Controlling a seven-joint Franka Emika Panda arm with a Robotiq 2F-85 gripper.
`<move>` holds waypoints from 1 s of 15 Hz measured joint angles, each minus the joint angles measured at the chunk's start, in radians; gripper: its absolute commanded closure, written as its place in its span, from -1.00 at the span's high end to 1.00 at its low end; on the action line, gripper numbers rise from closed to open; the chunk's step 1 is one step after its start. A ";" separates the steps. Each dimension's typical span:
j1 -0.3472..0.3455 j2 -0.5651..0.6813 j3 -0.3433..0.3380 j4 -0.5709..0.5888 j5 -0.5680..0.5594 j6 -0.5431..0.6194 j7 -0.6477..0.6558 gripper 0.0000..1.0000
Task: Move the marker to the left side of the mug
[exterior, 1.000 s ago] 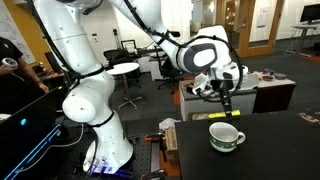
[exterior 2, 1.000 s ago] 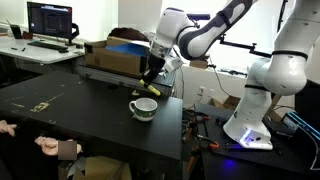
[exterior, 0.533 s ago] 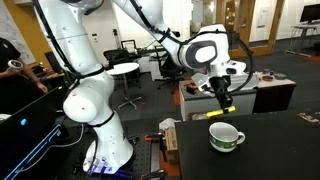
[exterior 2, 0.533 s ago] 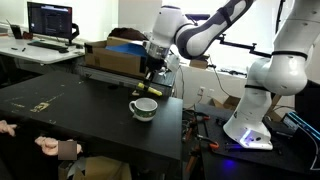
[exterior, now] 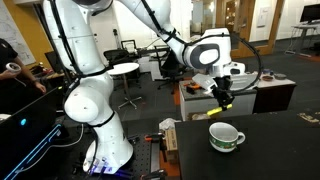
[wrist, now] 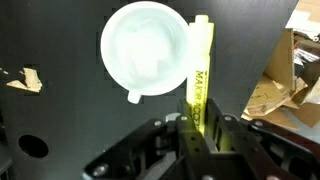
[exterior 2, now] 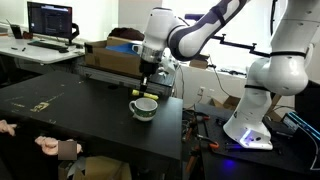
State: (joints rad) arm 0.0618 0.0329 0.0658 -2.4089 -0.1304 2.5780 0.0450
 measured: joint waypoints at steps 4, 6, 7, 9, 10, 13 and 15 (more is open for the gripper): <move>0.000 0.004 -0.001 0.000 0.000 0.000 0.000 -0.90; 0.000 0.006 -0.001 0.000 0.000 0.000 0.000 -0.90; 0.000 0.009 0.000 -0.001 0.000 0.002 0.000 -0.90; 0.002 0.019 0.004 -0.002 0.003 0.007 -0.003 -0.90; 0.005 0.025 0.007 -0.003 0.011 0.010 -0.011 -0.90; 0.013 0.043 0.025 -0.009 0.084 0.025 -0.093 -0.90; 0.014 0.049 0.043 -0.015 0.157 0.036 -0.177 -0.90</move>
State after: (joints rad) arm 0.0761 0.0823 0.1085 -2.4236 0.0271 2.6140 -0.1317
